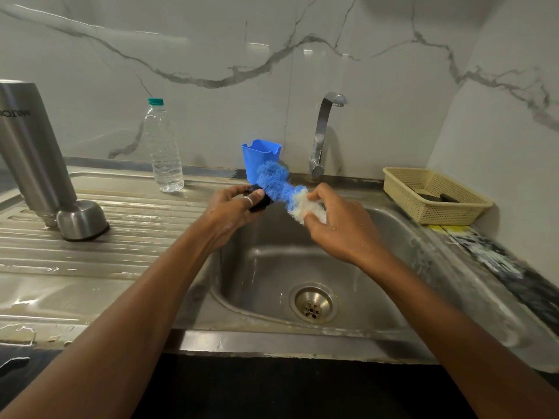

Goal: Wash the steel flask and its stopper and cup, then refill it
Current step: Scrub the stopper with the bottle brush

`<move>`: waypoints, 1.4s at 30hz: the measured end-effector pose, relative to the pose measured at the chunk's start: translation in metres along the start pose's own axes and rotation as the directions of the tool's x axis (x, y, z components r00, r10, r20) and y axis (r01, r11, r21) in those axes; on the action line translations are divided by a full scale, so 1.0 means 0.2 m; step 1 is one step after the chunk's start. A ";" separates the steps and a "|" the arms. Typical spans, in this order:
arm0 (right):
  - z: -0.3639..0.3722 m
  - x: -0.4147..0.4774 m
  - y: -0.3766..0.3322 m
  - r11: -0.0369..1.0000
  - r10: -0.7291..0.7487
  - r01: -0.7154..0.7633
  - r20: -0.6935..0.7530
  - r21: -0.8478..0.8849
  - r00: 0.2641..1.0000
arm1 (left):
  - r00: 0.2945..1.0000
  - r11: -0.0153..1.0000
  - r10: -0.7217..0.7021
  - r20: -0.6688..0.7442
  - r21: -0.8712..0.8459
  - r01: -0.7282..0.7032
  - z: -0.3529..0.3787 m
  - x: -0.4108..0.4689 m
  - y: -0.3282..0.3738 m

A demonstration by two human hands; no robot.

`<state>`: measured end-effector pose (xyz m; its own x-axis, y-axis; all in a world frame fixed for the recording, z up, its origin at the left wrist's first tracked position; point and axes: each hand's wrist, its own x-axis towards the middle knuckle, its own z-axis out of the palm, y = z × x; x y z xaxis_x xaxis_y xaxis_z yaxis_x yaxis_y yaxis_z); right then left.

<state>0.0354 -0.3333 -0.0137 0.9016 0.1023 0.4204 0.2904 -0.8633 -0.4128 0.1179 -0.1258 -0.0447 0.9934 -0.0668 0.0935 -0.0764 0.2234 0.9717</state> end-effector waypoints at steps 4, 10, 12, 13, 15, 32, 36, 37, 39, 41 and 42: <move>0.01 0.03 0.02 0.999 0.036 -0.036 0.001 -0.004 0.999 | 1.000 1.000 0.015 0.006 0.004 -0.015 0.05 0.01 -0.01; 0.02 0.02 0.02 0.999 0.034 -0.034 0.020 -0.007 0.999 | 1.000 0.999 -0.003 0.016 0.045 0.003 0.00 0.01 -0.02; 0.03 0.04 0.01 0.999 0.053 -0.053 0.012 -0.001 0.999 | 0.999 0.996 0.005 0.040 0.089 -0.009 0.03 0.00 -0.03; 0.02 0.04 0.01 0.998 0.060 -0.060 0.012 0.005 0.998 | 0.999 0.996 0.021 0.025 0.085 -0.023 0.04 0.00 -0.02; -0.01 0.03 0.03 0.998 0.057 -0.057 0.020 0.011 0.998 | 0.998 0.996 0.054 -0.029 0.071 -0.052 0.04 0.00 0.01; 0.01 0.03 0.01 1.000 0.015 -0.016 0.037 0.016 0.999 | 0.999 1.000 0.010 -0.045 0.012 -0.009 0.02 0.03 -0.02; -0.05 0.02 -0.01 1.000 -0.005 0.005 0.061 -0.001 0.998 | 0.998 0.999 0.011 -0.058 0.045 -0.008 -0.05 0.06 -0.02; -0.06 0.02 -0.02 1.000 -0.005 0.006 0.060 -0.005 0.998 | 0.999 0.999 0.006 -0.047 0.051 -0.003 -0.05 0.06 -0.02; -0.05 0.02 -0.02 1.000 0.006 -0.005 0.053 -0.006 0.999 | 1.000 0.998 -0.003 -0.004 0.064 0.003 -0.04 0.05 -0.03; -0.02 0.02 -0.02 0.999 0.020 -0.019 0.044 -0.026 0.999 | 0.998 0.994 -0.002 0.066 0.107 -0.005 0.00 0.04 -0.04; 0.00 0.03 -0.01 0.999 0.033 -0.031 0.044 -0.036 0.999 | 0.996 0.991 0.002 0.090 0.131 -0.014 0.02 0.04 -0.05</move>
<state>0.0393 -0.3306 -0.0100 0.9237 0.0956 0.3710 0.2506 -0.8833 -0.3963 0.1262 -0.1331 -0.0534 0.9815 -0.1534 0.1144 -0.1006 0.0947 0.9904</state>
